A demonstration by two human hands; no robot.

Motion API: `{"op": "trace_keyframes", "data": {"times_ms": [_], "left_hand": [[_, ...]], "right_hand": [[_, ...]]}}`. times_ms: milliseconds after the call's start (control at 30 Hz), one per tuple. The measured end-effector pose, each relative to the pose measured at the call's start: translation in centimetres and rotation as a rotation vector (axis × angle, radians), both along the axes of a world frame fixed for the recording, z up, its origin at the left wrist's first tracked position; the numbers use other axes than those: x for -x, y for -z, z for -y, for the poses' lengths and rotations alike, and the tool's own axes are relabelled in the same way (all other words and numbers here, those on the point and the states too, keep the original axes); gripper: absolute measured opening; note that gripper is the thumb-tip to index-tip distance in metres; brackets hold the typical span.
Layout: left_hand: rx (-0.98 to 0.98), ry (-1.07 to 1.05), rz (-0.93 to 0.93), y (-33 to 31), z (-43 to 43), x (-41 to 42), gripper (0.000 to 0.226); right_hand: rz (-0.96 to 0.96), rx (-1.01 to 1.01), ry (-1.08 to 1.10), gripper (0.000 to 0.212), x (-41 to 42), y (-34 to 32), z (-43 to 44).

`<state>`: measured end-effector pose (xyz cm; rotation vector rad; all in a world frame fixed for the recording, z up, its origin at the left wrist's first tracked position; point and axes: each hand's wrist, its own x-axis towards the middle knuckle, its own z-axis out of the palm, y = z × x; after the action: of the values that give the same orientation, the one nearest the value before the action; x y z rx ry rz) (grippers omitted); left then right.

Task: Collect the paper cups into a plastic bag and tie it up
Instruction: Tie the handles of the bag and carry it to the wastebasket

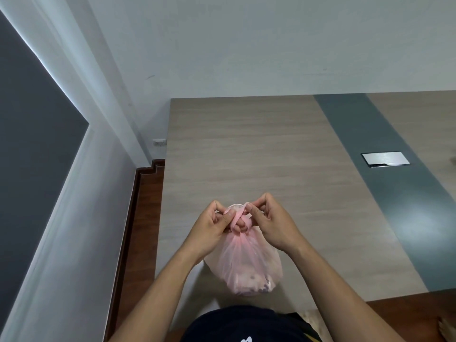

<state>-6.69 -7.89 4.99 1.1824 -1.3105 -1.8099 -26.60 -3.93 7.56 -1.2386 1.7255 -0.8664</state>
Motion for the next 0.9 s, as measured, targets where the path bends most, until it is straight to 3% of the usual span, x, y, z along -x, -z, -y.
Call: {"op": "trace_keyframes", "data": {"times_ms": [133, 267, 400, 533, 600, 733, 900], "left_hand": [[0.159, 0.017, 0.201, -0.7, -0.4, 0.4, 0.029], [0.486, 0.003, 0.412, -0.8, -0.4, 0.5, 0.012], [0.642, 0.003, 0.427, -0.5, -0.5, 0.8, 0.01], [0.681, -0.026, 0.391, -0.7, -0.7, 0.9, 0.008], [0.675, -0.038, 0.386, -0.7, -0.6, 0.9, 0.009], [0.638, -0.083, 0.416, -0.1, -0.5, 1.0, 0.009], [0.488, -0.138, 0.427, 0.5, -0.5, 1.1, 0.009]], "right_hand": [[-0.034, -0.013, 0.072, 0.022, -0.6, -0.1, -0.3], [0.03, -0.084, 0.09, 0.017, -0.9, -0.3, -0.3], [0.056, -0.144, 0.091, 0.018, -0.6, -0.1, 0.1], [0.227, -0.116, 0.097, 0.01, 0.1, -0.3, 0.4], [0.21, -0.14, 0.053, 0.009, 0.4, -0.2, 0.3], [0.208, -0.2, -0.013, 0.041, 0.0, -0.9, 0.1], [0.117, -0.212, -0.203, 0.029, 0.3, -0.6, -0.3]]}}
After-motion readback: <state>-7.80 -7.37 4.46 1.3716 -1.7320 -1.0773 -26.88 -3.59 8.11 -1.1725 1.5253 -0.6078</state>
